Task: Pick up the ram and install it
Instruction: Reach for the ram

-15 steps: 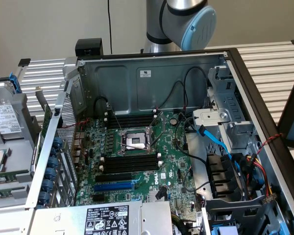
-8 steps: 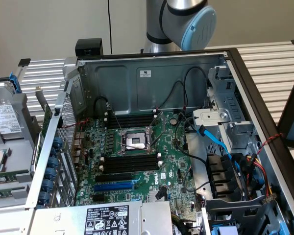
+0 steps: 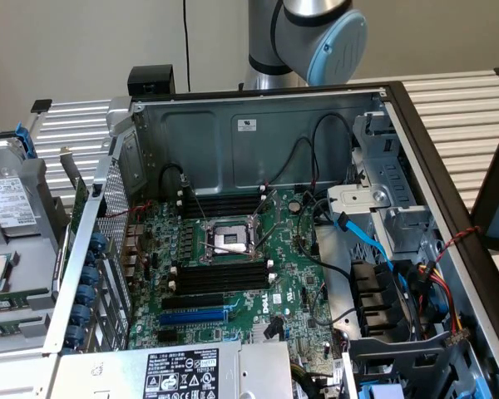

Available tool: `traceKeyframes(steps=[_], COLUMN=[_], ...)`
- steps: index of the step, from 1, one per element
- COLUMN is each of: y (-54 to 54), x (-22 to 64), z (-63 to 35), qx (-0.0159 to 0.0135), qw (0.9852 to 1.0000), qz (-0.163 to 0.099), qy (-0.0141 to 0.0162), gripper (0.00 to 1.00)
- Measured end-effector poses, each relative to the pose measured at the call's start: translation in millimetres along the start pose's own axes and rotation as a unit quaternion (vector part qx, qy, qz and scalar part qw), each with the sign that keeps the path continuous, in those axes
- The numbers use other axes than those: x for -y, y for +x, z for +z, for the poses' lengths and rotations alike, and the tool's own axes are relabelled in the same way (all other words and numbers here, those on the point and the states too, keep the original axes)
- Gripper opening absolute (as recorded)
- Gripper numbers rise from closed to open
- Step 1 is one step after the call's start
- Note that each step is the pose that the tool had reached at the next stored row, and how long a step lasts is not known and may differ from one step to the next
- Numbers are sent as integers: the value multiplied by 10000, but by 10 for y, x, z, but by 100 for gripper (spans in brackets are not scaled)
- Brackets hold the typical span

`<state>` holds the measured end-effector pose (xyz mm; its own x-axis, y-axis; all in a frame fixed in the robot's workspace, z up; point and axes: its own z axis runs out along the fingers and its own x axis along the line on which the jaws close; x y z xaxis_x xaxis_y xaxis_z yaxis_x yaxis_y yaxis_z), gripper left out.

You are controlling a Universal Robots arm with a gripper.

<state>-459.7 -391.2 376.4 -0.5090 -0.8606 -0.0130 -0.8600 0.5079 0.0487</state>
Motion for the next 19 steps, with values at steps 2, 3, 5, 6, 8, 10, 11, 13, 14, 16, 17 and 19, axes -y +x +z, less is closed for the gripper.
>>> traceKeyframes(steps=[2, 3, 5, 6, 8, 10, 11, 13, 14, 16, 17, 19], y=[-1, 0, -1, -1, -1, -1, -1, -1, -1, -1, -1, -2], x=[1, 1, 2, 1, 2, 2, 2, 3, 2, 3, 3, 3], z=[0, 0, 1, 1, 1, 2, 1, 2, 2, 2, 2, 2], qx=[-9, -14, -22, -27, -36, -44, -49, -58, -62, -71, -75, -81], qw=[9998, 9996, 9990, 9985, 9973, 9959, 9950, 9929, 9918, 9894, 9881, 9856], qz=[-183, -272, -455, -547, -728, -908, -998, -1184, -1273, -1451, -1537, -1691], qy=[-2, -4, -6, -7, -9, -12, -13, -15, -17, -19, -20, -19], gripper=[26, 26, 26, 26, 26, 26, 26, 26, 26, 26, 26, 26])
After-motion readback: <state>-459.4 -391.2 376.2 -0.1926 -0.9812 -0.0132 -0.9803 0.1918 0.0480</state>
